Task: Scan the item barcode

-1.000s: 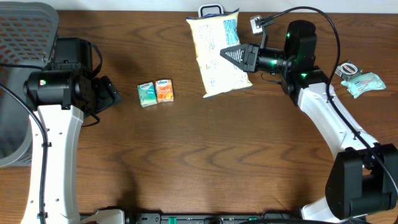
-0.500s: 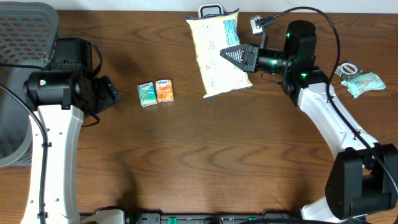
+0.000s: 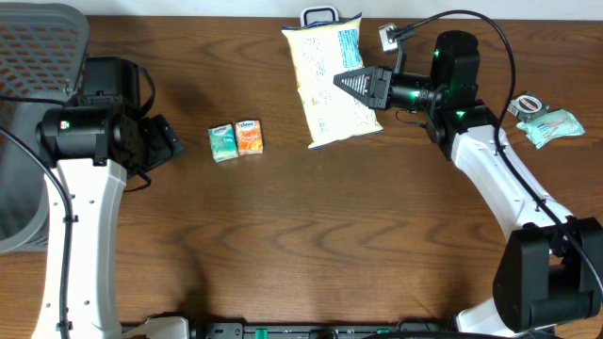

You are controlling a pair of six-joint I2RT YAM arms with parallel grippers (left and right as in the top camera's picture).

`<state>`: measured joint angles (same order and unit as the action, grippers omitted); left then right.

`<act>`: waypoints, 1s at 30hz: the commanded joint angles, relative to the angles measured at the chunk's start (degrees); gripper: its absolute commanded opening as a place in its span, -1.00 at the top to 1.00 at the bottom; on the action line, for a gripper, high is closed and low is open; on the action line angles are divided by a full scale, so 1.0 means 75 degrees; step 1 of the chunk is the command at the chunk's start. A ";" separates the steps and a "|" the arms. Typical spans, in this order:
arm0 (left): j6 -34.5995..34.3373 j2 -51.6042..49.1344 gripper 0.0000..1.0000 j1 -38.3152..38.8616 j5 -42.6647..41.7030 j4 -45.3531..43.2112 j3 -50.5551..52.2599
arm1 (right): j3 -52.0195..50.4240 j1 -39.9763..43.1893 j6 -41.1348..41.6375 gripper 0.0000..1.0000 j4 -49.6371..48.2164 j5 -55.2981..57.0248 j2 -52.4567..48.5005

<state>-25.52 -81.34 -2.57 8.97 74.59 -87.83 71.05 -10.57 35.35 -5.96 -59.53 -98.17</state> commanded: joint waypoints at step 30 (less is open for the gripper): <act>-0.0070 -0.0032 -0.95 -0.0035 0.0073 0.0023 -0.0020 | 0.0058 -0.1011 -0.3544 0.97 0.4159 0.8177 0.0073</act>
<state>-25.54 -81.34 -2.57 8.97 74.56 -87.83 71.05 -16.80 16.01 23.49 -13.54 -98.19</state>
